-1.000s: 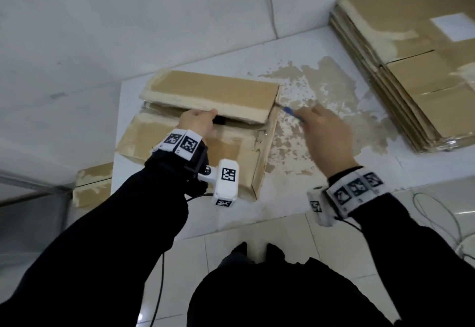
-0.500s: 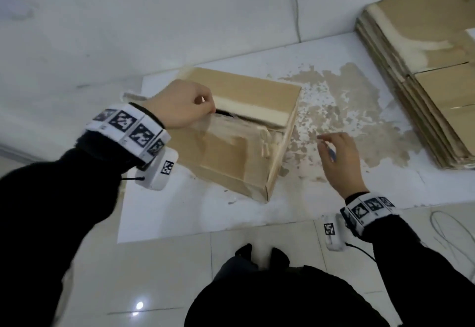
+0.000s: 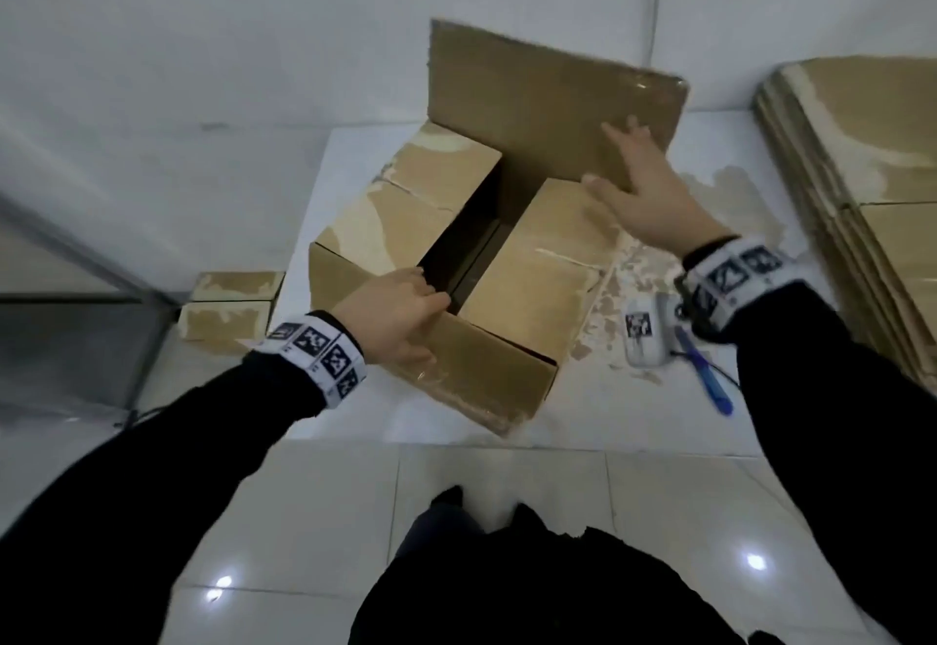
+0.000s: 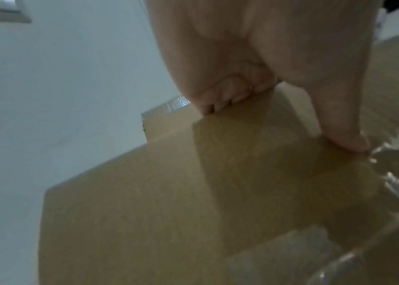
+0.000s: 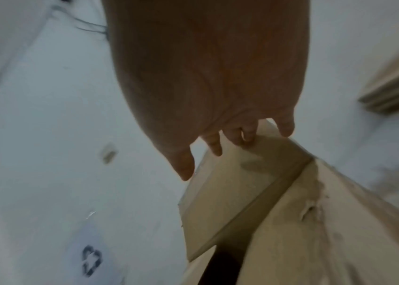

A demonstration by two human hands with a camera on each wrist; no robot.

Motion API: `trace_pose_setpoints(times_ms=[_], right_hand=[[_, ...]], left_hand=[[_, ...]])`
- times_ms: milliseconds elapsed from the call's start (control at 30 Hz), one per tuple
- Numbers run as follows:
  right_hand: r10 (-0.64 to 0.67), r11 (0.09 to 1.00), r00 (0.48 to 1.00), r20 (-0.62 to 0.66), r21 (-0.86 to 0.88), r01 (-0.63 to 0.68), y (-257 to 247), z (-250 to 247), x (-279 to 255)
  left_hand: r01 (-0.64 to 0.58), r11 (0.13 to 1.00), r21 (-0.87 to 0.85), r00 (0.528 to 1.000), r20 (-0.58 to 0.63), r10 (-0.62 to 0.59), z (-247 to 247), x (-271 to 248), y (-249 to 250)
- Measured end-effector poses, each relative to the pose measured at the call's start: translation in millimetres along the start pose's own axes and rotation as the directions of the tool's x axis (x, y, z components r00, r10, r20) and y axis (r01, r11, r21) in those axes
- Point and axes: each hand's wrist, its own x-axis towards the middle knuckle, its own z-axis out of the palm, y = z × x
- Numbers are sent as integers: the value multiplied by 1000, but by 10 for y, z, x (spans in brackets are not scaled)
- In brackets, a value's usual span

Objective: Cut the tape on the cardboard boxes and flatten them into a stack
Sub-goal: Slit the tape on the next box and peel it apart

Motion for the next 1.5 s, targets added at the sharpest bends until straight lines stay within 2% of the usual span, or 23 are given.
trace_pose_setpoints(times_ms=[67,133,233,300,367,433,467,500,533,567,633,733,800,833,933,1000,1067,1167,1233,1300,1400,1433,1500], right_hand=[[130,991,983,130,8,-132,81,-21,254],[271,961,929,252,-122,-247,110,58,373],[411,892,877,248,-309,-330,-74,142,429],[357,885,896,265,-404,-233,-403,224,369],[218,911,892,397,-411,-39,-725,482,254],[268,875,800,537,-483,31,-977,694,100],[297,849,776,557,-526,53,-1058,669,19],[279,850,801,530,-524,50,-1123,557,-39],[205,880,874,440,-473,32,-1167,399,-102],[86,888,925,369,-450,97,-1180,215,-163],[-9,918,966,258,-381,110,-1138,-202,-398],[100,925,989,105,-377,-54,-953,-486,-1007],[301,861,952,61,-447,-243,-749,-357,-1321],[427,833,901,75,-421,-360,-669,-232,-1394],[602,795,768,221,-74,-602,-591,208,-1342],[672,677,706,225,199,-708,-585,506,-1180],[720,607,677,152,335,-720,-551,749,-1014],[732,588,676,79,427,-687,-420,875,-861],[730,572,682,48,503,-648,-357,830,-855],[739,595,670,-74,539,-597,-361,765,-870],[699,701,629,-339,496,-512,-454,751,-875],[670,737,614,-417,475,-481,-488,786,-879],[587,809,600,-543,426,-405,-616,957,-883]], left_hand=[[-47,998,41,998,-27,48,24,91,-14],[-54,997,53,998,-43,56,36,163,-27],[-10,999,38,998,-60,13,77,230,-13],[3,999,41,996,-88,1,116,254,-12],[1,999,35,994,-112,3,145,273,-25],[9,1000,25,993,-114,-6,150,275,-27],[11,1000,23,994,-111,-8,147,269,-23],[8,1000,24,994,-108,-5,148,266,-23],[4,1000,28,994,-112,-1,148,254,-20],[1,999,37,992,-126,3,154,238,-16],[-5,997,76,987,-160,17,165,199,-3],[1,974,227,977,-207,47,124,102,3],[58,952,302,971,-240,17,43,-21,-85],[99,951,293,959,-283,-13,-3,-98,-183],[296,954,43,874,-415,-252,-118,-317,-667],[431,892,-138,841,-298,-452,-98,-394,-1090],[481,822,-306,851,-62,-521,18,-415,-1448],[431,724,-538,900,196,-390,205,-417,-1688],[396,720,-569,918,257,-302,224,-379,-1736],[400,770,-496,916,208,-342,139,-278,-1800],[384,860,-335,912,-6,-410,-154,-129,-1788],[324,877,-355,917,-111,-384,-275,-102,-1724],[61,889,-454,895,-370,-250,-549,-61,-1507]])
